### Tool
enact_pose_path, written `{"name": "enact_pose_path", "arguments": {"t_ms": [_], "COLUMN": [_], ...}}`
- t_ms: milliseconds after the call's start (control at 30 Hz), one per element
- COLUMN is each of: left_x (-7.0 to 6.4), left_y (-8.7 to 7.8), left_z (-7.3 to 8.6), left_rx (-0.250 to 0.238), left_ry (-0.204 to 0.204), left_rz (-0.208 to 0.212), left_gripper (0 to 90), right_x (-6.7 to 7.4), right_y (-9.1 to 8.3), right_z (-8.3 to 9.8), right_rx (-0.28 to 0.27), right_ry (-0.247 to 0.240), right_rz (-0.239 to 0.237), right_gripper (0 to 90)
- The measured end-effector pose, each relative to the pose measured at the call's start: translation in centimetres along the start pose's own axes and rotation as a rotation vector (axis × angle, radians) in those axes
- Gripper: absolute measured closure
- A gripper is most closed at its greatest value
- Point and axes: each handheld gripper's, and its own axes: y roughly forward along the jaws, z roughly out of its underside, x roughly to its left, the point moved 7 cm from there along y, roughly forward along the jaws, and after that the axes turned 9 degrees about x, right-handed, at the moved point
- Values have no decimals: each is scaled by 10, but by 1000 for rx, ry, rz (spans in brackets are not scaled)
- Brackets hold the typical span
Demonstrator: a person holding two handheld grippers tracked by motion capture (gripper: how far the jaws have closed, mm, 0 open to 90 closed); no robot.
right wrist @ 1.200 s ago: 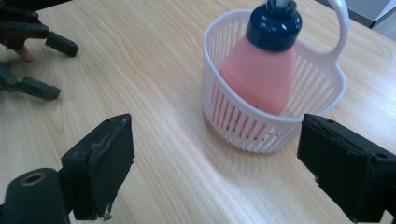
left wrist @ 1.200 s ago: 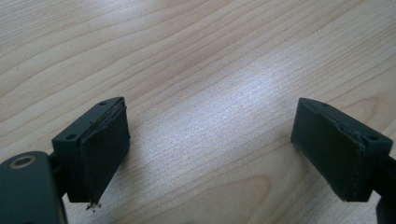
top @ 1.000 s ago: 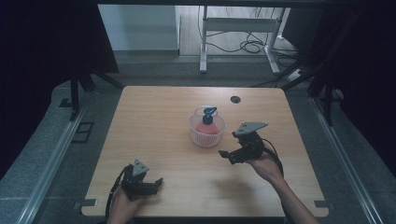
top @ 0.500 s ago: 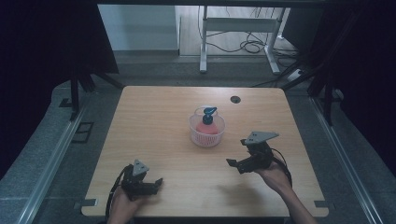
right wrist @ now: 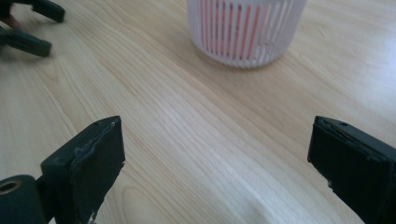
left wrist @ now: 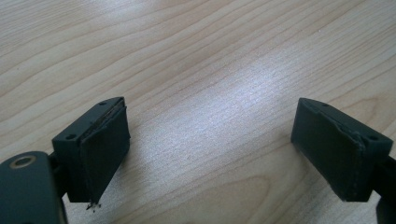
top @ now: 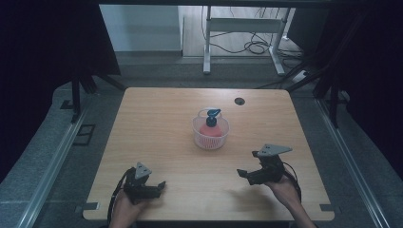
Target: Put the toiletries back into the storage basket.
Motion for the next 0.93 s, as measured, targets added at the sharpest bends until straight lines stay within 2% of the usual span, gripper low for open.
{"name": "enact_pose_path", "arguments": {"t_ms": [533, 733, 933], "left_x": [0, 0, 0], "left_y": [0, 0, 0], "left_z": [0, 0, 0], "left_rx": [0, 0, 0], "left_ry": [-1, -2, -2], "left_rz": [-1, -2, -2], "left_gripper": [113, 114, 113], "right_x": [-10, -10, -8], "right_y": [21, 29, 30], "right_z": [52, 67, 69], "right_rx": [55, 98, 116], "right_ry": [56, 51, 18], "right_rz": [44, 64, 95], "right_gripper": [36, 24, 18]}}
